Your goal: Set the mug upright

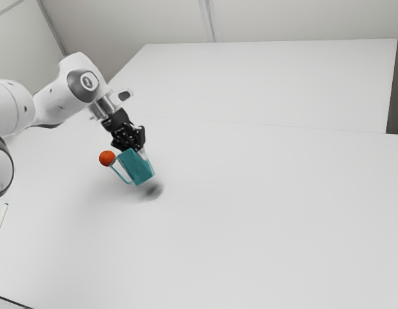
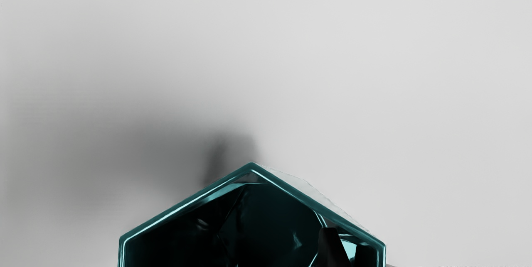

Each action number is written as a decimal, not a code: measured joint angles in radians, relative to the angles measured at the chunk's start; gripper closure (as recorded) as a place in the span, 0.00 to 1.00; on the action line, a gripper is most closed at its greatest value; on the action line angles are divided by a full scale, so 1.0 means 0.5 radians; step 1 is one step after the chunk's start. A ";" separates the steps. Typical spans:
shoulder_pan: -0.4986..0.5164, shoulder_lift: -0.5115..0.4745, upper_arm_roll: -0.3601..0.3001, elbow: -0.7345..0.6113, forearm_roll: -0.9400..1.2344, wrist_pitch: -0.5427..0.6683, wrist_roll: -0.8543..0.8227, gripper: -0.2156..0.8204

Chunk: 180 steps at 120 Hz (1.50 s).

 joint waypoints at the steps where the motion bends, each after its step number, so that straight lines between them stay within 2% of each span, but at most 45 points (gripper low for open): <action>1: -0.006 -0.017 -0.008 -0.017 0.027 0.012 -0.008 0.96; 21: -0.122 -0.312 -0.135 -0.373 0.422 0.286 -0.194 0.96; 53: -0.153 -0.521 -0.335 -0.760 0.877 0.775 -0.528 0.97; 83: -0.159 -0.524 -0.372 -0.872 0.972 0.986 -0.813 0.97; 142: -0.129 -0.347 -0.383 -0.904 0.987 1.131 -1.154 0.97; 164: -0.130 -0.378 -0.384 -0.898 0.977 1.132 -1.209 0.58; 180: -0.141 -0.423 -0.384 -0.898 0.975 1.127 -1.235 0.41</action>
